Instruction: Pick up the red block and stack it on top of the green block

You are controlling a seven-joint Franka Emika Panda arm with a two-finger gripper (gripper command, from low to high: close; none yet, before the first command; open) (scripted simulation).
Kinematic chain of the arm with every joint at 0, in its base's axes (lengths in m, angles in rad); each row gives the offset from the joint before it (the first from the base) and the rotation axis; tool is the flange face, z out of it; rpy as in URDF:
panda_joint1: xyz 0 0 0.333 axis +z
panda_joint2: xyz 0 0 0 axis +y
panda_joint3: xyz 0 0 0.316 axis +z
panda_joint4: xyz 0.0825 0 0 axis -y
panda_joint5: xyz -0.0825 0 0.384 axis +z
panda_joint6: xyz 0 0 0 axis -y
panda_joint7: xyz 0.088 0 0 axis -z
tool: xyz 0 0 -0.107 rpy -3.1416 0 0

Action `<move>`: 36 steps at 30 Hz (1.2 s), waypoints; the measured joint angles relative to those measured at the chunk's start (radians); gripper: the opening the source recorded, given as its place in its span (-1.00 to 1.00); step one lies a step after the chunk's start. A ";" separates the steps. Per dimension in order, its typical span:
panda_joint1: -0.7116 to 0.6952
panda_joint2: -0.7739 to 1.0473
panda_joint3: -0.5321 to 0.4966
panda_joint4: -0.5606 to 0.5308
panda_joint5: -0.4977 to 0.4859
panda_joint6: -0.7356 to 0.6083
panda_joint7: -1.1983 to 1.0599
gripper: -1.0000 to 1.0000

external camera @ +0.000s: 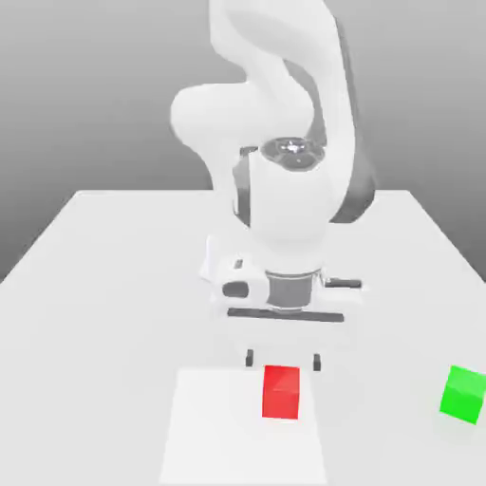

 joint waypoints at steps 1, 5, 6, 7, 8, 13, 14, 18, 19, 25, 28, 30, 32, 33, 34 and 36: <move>0.000 0.017 0.000 0.003 0.000 0.015 0.000 0.00; -0.003 0.090 0.004 0.010 0.006 0.077 -0.004 0.00; -0.005 0.110 0.007 0.011 0.009 0.093 -0.005 0.00; -0.007 0.130 0.010 0.011 0.012 0.110 -0.006 0.00; -0.009 0.148 0.013 0.012 0.015 0.125 -0.007 -1.00; -0.010 0.148 0.014 0.012 0.012 0.125 -0.004 -1.00; -0.012 0.157 0.016 0.012 0.013 0.133 -0.004 -1.00; -0.009 0.104 0.010 0.011 0.003 0.089 0.000 -1.00; -0.008 0.085 0.009 0.010 0.000 0.073 0.001 -1.00; -0.009 -0.020 0.009 -0.004 -0.003 -0.017 0.003 -1.00; -0.011 -0.064 0.012 -0.015 0.001 -0.056 0.003 -1.00; -0.021 -0.084 0.026 -0.013 -0.002 -0.081 0.022 -1.00; -0.030 -0.077 0.075 0.029 -0.021 -0.115 0.116 -1.00; -0.001 -0.071 0.104 0.052 -0.030 -0.131 0.166 -1.00; 0.051 -0.062 0.131 0.079 -0.039 -0.148 0.221 -1.00; 0.140 -0.040 0.167 0.140 -0.050 -0.187 0.338 -1.00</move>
